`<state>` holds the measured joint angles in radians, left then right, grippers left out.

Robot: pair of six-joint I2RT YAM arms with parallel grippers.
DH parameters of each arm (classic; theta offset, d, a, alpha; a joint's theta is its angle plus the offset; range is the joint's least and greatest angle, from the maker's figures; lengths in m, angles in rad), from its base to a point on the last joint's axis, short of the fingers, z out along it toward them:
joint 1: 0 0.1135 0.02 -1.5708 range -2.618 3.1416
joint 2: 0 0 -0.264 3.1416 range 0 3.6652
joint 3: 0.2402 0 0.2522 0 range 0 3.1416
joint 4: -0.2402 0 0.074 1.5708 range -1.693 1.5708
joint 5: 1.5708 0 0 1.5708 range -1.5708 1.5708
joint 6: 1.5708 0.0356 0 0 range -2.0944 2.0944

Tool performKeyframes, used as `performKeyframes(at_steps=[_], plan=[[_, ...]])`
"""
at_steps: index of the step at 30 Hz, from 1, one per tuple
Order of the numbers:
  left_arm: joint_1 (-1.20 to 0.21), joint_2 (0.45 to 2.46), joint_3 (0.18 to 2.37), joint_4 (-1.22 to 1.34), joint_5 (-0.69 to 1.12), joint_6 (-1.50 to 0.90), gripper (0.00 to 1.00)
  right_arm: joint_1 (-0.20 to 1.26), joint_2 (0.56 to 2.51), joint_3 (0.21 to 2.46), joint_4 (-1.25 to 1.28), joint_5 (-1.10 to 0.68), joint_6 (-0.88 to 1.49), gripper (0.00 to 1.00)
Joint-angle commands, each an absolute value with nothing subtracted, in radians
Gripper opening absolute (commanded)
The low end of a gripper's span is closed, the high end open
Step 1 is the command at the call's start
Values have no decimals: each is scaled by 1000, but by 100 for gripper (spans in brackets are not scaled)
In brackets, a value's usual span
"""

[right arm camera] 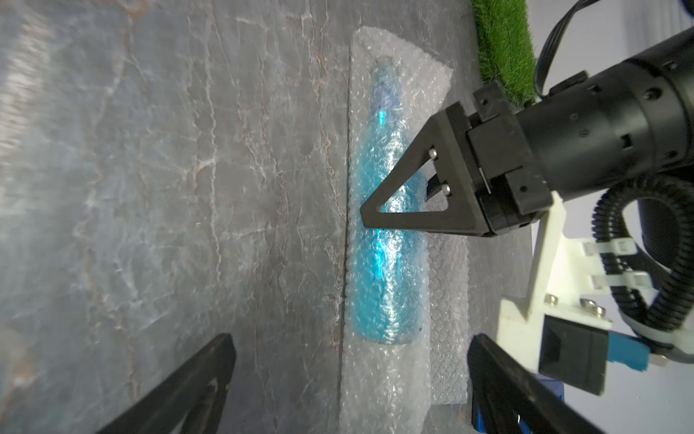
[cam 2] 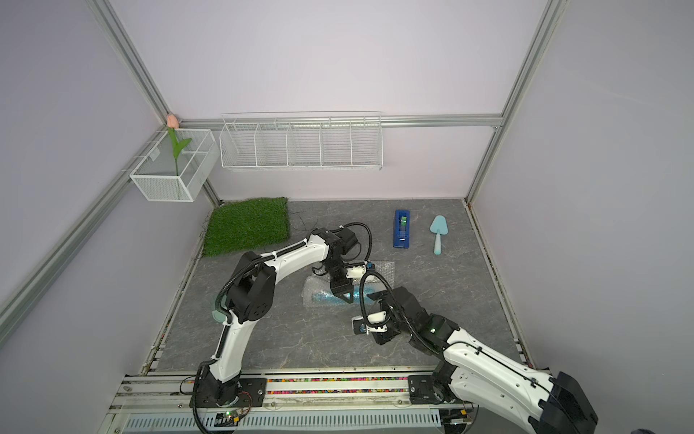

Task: Wrap wine bottles in bubble wrap
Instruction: Wrap the wine bottle in bubble wrap.

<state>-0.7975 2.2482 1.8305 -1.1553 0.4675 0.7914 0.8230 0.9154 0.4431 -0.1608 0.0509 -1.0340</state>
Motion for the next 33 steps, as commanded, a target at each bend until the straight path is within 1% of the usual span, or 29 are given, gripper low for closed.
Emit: performKeyframes(at_steps=[1,7,15,20,23,24,27,29,30,32,33], plan=[[-809,2356,1816,-1371,476,828,40,823,1012,427,38,120,-1061,100],[-804,2411,1859,-1402,464,830,40,804,1234,473,177,149,-1068,92],[-802,2396,1884,-1403,439,837,42,747,1355,503,210,151,-1085,82],[-802,2382,1889,-1403,442,837,43,719,1410,535,130,104,-1084,67],[-802,2374,1887,-1399,440,834,45,717,1426,541,91,75,-1084,58],[-802,2371,1884,-1391,437,830,48,717,1427,544,80,66,-1083,54],[-801,2341,1869,-1348,422,810,58,710,1437,560,26,34,-1083,45],[-788,2293,1834,-1271,397,765,71,700,1446,574,-24,3,-1086,39],[-777,2268,1817,-1232,388,743,75,697,1450,583,-46,-6,-1088,34],[-742,2189,1757,-1133,381,687,84,686,1452,593,-80,-24,-1085,30],[-726,2149,1726,-1084,377,663,89,680,1451,595,-90,-35,-1085,25]])
